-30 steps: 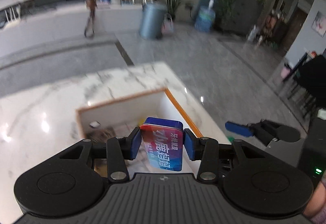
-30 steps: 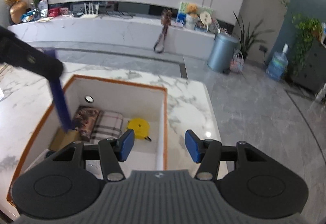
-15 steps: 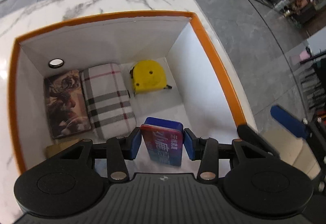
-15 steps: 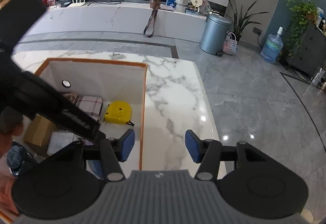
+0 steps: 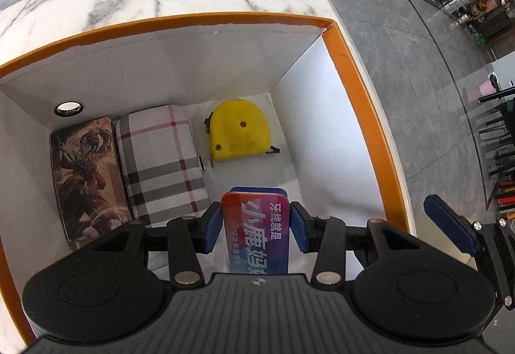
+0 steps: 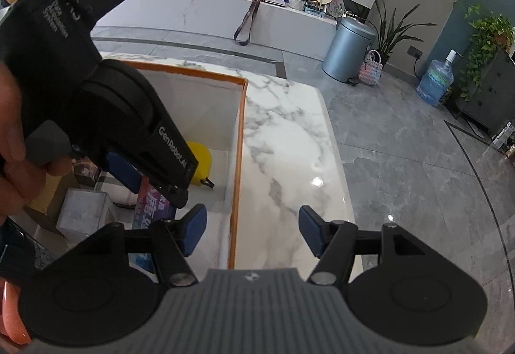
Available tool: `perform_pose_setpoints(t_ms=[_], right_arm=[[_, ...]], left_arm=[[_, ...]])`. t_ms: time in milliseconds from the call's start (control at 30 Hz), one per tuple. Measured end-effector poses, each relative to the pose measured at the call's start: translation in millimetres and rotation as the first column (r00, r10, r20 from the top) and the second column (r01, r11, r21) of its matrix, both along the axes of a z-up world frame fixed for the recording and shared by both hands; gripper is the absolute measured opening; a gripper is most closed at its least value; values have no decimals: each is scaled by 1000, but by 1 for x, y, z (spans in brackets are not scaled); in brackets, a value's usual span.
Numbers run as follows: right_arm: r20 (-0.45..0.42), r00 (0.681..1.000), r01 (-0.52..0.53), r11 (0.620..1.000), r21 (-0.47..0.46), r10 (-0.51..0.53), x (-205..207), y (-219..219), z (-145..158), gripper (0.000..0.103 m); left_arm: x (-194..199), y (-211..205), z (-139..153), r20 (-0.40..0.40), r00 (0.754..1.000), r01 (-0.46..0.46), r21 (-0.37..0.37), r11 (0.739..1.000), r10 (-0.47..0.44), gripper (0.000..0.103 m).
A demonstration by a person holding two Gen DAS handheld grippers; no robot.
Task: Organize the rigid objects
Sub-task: 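Carry the red-blue tin over the box and lower it with the left tool, then open the left tool to release the tin into the box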
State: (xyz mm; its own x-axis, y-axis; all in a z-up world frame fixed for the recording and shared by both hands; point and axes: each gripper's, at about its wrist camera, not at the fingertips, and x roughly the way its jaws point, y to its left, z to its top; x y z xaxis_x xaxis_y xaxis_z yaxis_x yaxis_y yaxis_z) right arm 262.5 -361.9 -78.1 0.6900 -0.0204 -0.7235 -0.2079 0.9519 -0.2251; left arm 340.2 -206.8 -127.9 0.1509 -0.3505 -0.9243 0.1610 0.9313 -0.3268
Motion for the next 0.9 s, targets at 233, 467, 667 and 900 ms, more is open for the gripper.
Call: perform_pose_setpoints(t_ms=[233, 467, 667, 900], right_arm=[[-4, 1000, 5, 1000, -3, -5, -2, 2, 4, 67], [11, 1000, 0, 1000, -5, 0, -10, 6, 12, 68], [43, 999, -3, 1000, 8, 2, -29, 12, 27, 70], [97, 995, -17, 999, 42, 13, -58, 20, 53, 70]], left_arm=[[-6, 7, 8, 14, 1000, 1, -22, 1000, 0, 64], [-30, 23, 49, 115, 993, 11, -48, 999, -5, 64], [-66, 40, 87, 249, 968, 16, -6, 1000, -14, 64], [-109, 47, 131, 414, 910, 2, 80, 997, -35, 64]])
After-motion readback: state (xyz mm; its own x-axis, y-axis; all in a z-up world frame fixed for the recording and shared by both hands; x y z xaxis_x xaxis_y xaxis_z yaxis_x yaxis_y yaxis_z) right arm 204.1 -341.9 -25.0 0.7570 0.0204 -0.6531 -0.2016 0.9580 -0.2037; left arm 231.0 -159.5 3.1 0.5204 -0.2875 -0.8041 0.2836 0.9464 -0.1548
